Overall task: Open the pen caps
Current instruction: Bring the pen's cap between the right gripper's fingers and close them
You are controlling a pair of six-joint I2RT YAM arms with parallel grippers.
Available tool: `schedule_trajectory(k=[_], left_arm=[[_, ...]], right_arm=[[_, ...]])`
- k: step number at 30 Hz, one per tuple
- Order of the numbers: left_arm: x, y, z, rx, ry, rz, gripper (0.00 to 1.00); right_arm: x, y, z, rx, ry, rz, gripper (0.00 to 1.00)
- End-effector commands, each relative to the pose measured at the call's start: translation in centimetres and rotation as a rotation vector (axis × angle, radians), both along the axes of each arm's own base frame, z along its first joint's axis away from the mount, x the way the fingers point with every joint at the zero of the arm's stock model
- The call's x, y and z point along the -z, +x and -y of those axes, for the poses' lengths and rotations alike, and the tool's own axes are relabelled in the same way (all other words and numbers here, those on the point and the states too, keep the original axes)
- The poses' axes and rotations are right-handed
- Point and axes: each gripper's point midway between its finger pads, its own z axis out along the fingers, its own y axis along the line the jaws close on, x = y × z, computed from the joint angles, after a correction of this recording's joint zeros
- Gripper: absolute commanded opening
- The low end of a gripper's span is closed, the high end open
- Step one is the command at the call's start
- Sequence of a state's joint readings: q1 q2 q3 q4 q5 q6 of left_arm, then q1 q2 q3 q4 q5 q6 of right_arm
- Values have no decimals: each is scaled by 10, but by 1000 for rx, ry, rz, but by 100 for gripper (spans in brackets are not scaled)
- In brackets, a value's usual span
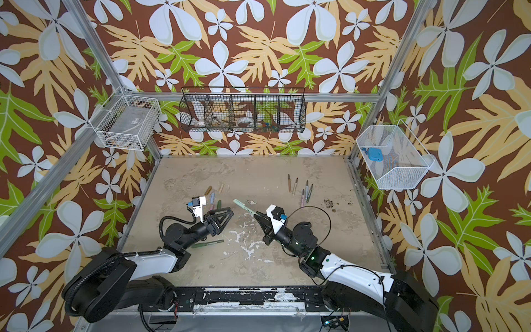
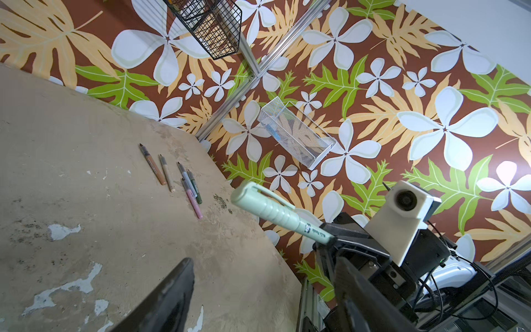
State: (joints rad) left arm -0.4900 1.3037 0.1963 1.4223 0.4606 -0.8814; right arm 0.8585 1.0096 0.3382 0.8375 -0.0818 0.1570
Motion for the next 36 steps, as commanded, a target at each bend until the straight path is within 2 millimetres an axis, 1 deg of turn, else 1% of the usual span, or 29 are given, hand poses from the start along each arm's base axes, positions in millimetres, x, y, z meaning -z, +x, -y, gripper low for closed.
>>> schedule_trajectory(k=[1,6,15,19,25,28,32,36], left_arm=[[-16,-5,0,18,-39,59,76],[-20,-10,3,54,-55,75,69],[-23,-13,6,84,-56,93,69],[-25,-15,8,107,-67,91,67],[-40,-16,11,150,-118,90,53],[-46,-17,11,159,-143,87,49],[-60,-18,8,159,-188,103,41],[-76,-19,5,161,-231,119,39]], right_arm=[[-19,-9,-1,-44,78,49,0],[-15,-17,-5,-91,81,50,0],[-9,-24,-13,-145,87,45,0],[-9,-26,-15,-161,103,46,0],[-13,-27,-17,-157,143,60,0],[-17,-27,-19,-152,163,70,1],[-23,-28,-19,-139,189,83,1],[-31,-26,-15,-112,212,99,1]])
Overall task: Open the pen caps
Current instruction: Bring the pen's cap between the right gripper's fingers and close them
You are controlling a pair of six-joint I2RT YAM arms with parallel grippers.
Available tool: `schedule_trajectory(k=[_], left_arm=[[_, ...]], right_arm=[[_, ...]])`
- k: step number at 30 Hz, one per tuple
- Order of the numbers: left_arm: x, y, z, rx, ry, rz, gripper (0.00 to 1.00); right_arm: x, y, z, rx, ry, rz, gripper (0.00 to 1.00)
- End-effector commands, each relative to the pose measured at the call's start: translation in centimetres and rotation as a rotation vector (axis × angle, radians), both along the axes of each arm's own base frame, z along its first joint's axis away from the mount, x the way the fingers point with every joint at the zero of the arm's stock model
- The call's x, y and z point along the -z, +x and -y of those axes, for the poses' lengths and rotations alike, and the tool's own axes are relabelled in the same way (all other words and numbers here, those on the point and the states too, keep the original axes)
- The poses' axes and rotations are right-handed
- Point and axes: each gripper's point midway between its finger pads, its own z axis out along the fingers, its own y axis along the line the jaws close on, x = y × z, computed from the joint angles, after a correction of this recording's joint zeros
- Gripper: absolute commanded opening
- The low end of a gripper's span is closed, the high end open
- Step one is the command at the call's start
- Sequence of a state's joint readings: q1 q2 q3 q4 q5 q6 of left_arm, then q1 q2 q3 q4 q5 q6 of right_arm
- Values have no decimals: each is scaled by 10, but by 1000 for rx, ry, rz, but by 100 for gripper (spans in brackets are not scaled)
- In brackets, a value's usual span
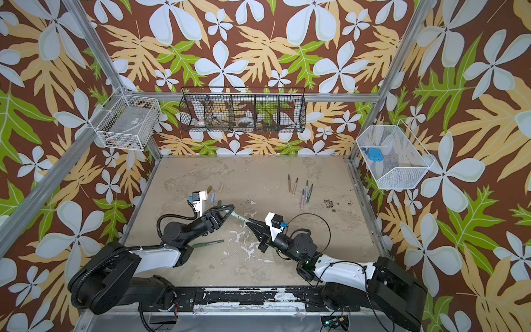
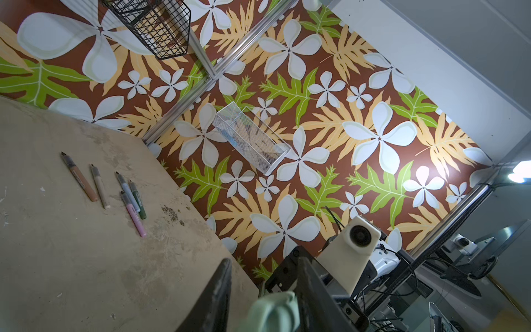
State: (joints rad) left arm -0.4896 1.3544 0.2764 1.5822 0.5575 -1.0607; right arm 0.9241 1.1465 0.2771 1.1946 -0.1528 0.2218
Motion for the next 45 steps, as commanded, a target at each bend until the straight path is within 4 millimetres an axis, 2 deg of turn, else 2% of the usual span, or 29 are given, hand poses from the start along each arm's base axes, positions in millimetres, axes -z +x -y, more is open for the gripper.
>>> schedule_trajectory(k=[1,7,14,18,22,24,25,26,28,30,32,34,39,42,45], left_arm=[[-35,-10,-7,14,-94,87,38],[-55,-8,-8,-2,-105,116,31],[-60,-7,-2,13,-99,118,29],[-62,-8,5,26,-91,124,29],[-63,-9,12,26,-69,131,23],[-63,-7,9,9,-76,130,15],[-63,-7,8,1,-77,132,12],[-64,-6,8,-4,-75,135,8],[-64,-5,8,-14,-65,143,4],[-62,-3,7,-40,-43,154,0],[-53,4,6,-89,4,147,0],[-36,19,4,-171,95,107,0],[3,42,-18,-402,337,109,0],[23,43,-21,-443,429,133,0],[32,31,-7,-380,481,208,0]], right_arm=[[-20,3,8,40,65,41,1],[-28,1,12,49,90,52,2],[-41,0,14,49,115,71,3],[-41,1,11,38,118,65,3],[-39,1,12,44,118,61,3],[-38,0,13,47,114,65,4],[-38,0,13,47,110,65,6],[-37,1,13,54,102,60,14],[-32,7,15,85,83,32,37],[-26,13,16,113,43,7,51],[-18,17,15,135,-18,-20,54],[-13,20,20,172,-87,-28,55],[-9,27,33,260,-248,1,54],[-2,30,28,254,-342,-5,52],[8,26,16,186,-406,-1,51]])
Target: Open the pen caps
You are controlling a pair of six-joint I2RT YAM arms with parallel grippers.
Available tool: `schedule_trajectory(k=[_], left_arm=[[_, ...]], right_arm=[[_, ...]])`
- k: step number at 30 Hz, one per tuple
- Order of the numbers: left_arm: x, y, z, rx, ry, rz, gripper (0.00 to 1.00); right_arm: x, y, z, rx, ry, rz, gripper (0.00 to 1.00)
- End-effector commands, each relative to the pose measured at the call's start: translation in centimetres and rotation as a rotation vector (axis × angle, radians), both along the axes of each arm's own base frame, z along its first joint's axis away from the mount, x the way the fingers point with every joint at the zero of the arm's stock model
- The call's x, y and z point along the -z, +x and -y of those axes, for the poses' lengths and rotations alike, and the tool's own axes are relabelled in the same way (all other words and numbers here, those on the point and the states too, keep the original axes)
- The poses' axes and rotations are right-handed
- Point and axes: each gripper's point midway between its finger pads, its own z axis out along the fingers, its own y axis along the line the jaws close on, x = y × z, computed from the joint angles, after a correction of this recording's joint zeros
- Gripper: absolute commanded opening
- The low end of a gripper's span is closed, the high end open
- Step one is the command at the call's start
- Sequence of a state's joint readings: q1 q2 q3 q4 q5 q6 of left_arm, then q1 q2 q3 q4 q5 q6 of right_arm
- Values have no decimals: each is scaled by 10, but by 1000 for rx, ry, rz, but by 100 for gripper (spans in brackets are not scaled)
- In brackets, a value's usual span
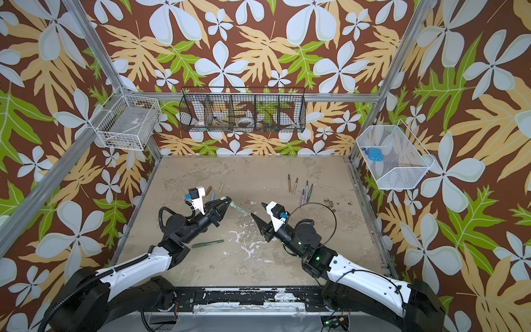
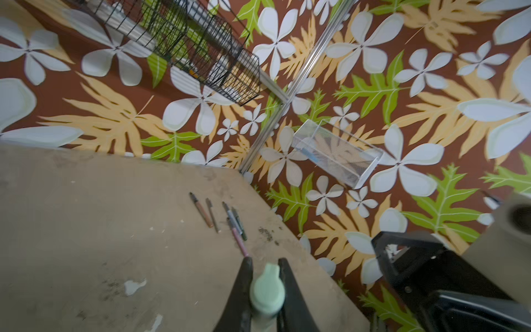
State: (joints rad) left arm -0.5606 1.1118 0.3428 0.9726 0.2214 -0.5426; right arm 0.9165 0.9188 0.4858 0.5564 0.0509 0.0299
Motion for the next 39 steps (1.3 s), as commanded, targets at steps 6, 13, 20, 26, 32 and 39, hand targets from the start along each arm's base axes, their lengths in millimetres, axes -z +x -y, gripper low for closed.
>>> schedule_trajectory(k=[6,13,20,26,32,39], left_arm=[[21,-13,28,77,249,113,0],[7,-33,35,175,205,184,0],[6,-45,45,266,188,210,0],[10,-49,54,326,193,204,0],[8,-51,56,343,189,212,0],[4,-54,54,343,180,223,0]], right_arm=[[40,-10,-25,-138,-198,-61,46],[58,-14,-35,-227,-241,-98,44],[75,-11,-50,-288,-256,-138,37],[81,-7,-54,-292,-259,-146,34],[84,-6,-54,-290,-252,-154,21],[91,-3,-55,-292,-259,-170,19]])
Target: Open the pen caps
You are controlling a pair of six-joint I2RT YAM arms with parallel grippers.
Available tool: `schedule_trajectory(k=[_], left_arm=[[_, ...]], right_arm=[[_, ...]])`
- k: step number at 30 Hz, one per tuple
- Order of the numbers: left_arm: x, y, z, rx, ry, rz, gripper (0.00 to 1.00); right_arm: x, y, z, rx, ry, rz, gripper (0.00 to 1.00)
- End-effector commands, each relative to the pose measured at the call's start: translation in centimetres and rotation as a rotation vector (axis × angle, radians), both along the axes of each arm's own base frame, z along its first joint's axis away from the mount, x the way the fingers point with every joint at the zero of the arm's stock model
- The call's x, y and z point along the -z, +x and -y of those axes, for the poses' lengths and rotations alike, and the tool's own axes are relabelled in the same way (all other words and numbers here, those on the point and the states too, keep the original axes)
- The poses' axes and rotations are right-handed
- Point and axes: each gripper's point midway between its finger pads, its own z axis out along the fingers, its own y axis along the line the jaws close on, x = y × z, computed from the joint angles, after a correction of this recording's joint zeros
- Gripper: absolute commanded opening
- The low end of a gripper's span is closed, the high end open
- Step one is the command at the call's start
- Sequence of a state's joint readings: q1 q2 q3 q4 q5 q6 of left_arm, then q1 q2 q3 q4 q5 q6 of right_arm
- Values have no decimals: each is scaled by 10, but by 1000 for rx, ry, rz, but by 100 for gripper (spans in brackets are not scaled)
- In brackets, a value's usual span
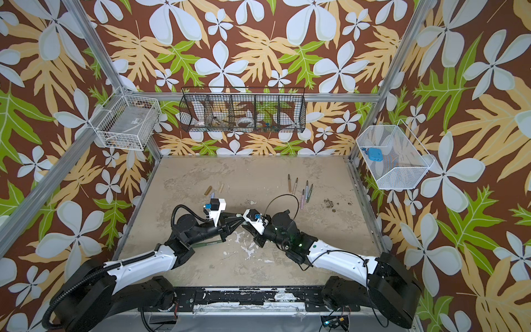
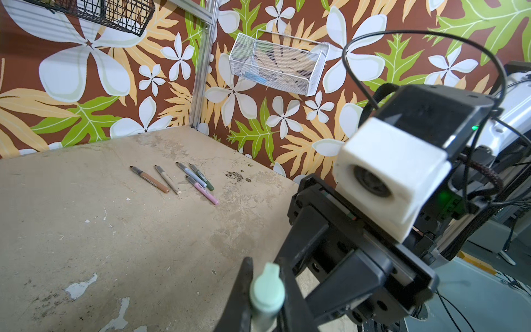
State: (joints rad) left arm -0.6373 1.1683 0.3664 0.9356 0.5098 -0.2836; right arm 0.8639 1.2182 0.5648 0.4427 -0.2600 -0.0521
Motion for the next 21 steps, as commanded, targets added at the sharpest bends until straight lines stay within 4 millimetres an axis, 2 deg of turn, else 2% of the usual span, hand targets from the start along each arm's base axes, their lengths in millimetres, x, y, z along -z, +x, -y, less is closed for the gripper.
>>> schedule_trajectory(k=[1,3,7,8,10,12,19,21], left_arm=[[-15,-3,0,9,-35,47,0],[-16,-3,0,10,-39,49,0],[-16,-4,1,15,-42,42,0],[-17,-4,1,16,-43,42,3],[-17,-4,2,24,-45,42,16],[-16,-5,4,32,-45,39,22],[-7,-9,16,85,-28,20,23],[-7,-8,16,81,-28,19,20]], right_arm=[[-3,-2,-4,-26,21,-4,19],[-2,-2,-4,-29,18,-5,17],[-3,-2,-4,-29,20,2,0],[-4,-3,-3,-29,22,5,0],[-7,-4,-3,-34,33,10,0],[-9,-6,-4,-47,51,7,0],[-11,-12,-9,-80,95,-18,0],[-11,-12,-9,-83,97,-21,0]])
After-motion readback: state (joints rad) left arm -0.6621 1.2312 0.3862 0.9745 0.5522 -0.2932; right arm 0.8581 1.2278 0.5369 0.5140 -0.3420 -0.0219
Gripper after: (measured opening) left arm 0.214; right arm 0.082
